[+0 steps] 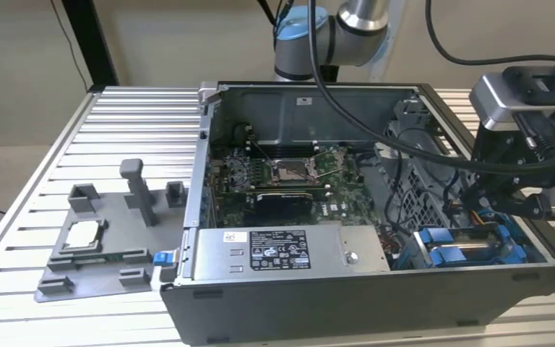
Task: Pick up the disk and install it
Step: 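Insert the first disk wire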
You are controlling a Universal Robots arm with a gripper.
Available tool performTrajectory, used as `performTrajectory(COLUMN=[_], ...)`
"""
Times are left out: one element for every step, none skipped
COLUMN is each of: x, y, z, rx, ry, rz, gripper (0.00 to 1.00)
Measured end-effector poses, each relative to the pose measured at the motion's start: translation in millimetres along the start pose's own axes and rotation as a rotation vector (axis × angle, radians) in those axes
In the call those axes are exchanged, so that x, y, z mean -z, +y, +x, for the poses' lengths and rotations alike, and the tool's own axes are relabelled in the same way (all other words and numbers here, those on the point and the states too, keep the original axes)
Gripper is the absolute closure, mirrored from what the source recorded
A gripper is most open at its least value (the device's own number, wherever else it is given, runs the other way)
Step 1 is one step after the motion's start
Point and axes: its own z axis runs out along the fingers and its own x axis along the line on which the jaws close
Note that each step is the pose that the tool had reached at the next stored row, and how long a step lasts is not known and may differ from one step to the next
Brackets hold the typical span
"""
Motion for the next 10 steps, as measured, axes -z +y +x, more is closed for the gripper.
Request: performTrajectory(x=[-0.2,-0.5,-0.9,-1.5,-2.2,-2.7,-3.2,-3.6,-4.2,-5.0], y=[0.0,0.0,0.0,0.0,-0.1,-0.2,-0.2,-0.3,-0.4,-0.5], z=[0.6,1.3,2.2,3.2,4.4,6.0,7.5,8.9,10.1,10.4], rx=[0.0,0.0,0.0,0.0,0.0,0.0,0.0,0.0,0.0,0.0], ry=[-0.0001,0.0,0.0002,0.0006,0.0008,0.0014,0.0019,0.0027,0.0037,0.0058], rz=[0.0,0.0,0.0001,0.0001,0.0,0.0,-0.0001,-0.0001,-0.0002,-0.0003], gripper=[0.0,0.0,0.0,0.0,0.0,0.0,0.0,0.0,0.0,0.0])
